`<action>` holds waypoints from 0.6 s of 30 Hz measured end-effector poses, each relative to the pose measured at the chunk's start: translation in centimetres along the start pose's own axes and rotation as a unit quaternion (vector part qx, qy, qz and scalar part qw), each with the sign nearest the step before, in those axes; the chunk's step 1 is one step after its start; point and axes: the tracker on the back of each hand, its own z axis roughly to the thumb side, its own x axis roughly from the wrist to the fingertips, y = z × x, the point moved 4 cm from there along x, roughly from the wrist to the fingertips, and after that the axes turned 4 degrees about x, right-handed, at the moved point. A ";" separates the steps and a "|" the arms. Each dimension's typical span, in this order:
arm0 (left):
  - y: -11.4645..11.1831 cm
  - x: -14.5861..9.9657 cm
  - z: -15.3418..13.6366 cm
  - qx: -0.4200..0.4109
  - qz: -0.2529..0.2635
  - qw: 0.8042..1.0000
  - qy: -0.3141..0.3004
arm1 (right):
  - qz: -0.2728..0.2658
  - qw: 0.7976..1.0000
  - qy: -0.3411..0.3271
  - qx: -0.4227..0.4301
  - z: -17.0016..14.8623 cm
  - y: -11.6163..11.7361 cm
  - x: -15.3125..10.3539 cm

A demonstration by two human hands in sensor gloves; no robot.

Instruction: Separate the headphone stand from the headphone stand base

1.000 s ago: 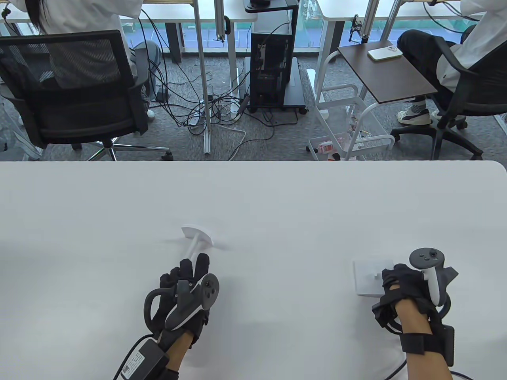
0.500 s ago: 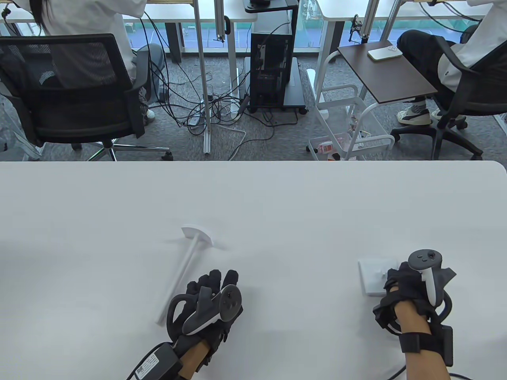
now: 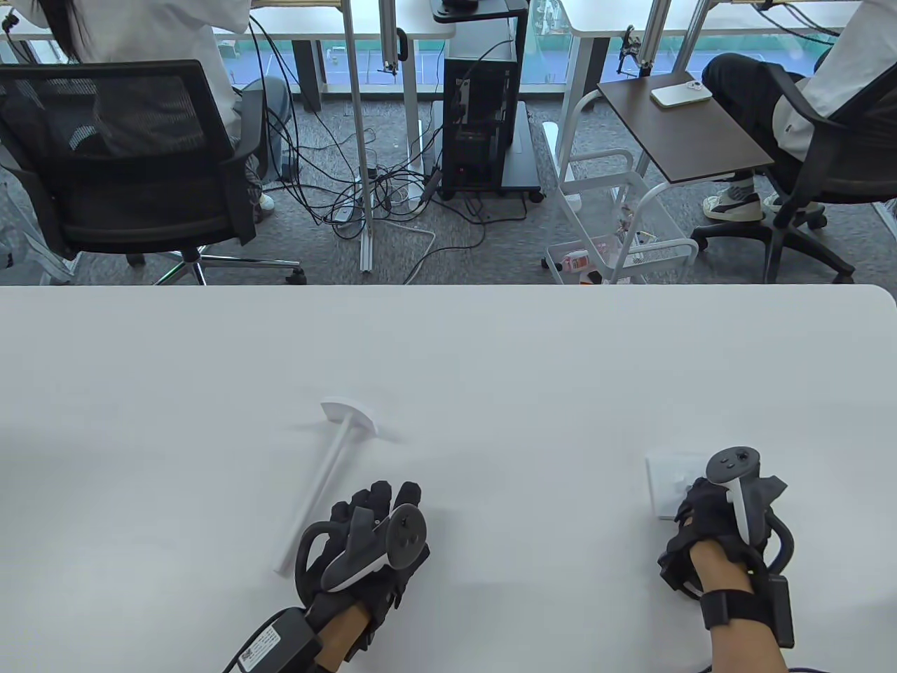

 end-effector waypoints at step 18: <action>-0.1 0.0 -0.2 -0.014 -0.013 1.000 0.001 | 0.020 0.999 0.031 -0.019 -0.7 -0.1 -0.1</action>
